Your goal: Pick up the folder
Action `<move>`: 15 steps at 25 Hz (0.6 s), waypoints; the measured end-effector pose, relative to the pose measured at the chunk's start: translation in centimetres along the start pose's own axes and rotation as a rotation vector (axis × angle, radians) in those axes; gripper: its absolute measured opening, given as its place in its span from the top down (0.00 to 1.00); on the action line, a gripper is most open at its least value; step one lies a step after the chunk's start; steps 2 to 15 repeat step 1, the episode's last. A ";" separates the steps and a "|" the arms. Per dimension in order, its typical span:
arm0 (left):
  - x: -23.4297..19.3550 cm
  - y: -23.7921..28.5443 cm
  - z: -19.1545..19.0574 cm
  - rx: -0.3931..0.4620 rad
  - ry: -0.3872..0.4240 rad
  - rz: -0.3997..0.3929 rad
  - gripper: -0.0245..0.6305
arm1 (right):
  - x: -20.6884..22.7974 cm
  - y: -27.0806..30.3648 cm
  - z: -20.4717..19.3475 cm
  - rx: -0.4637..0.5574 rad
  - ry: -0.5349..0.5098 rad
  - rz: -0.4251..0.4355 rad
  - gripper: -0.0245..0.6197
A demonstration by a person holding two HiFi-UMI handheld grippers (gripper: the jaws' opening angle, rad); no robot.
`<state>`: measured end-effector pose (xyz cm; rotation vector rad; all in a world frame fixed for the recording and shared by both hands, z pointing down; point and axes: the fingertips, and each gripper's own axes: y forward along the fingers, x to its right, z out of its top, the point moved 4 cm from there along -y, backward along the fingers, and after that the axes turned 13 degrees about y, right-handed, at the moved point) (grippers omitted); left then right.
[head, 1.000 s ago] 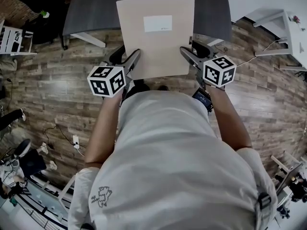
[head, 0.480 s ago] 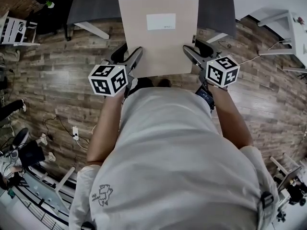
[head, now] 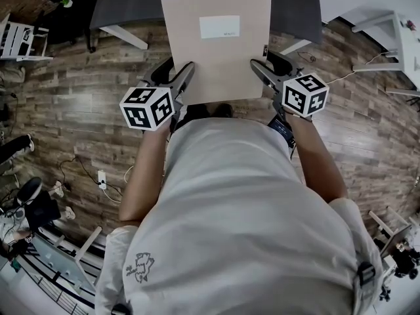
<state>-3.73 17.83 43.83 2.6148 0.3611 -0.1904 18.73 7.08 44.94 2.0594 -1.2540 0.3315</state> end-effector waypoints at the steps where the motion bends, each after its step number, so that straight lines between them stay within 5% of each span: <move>1: 0.0 -0.1 -0.1 0.000 -0.001 0.000 0.59 | -0.1 0.0 -0.1 -0.001 0.001 0.001 0.62; 15: 0.0 -0.1 -0.1 0.000 -0.001 0.000 0.59 | -0.1 0.0 -0.1 -0.001 0.001 0.001 0.62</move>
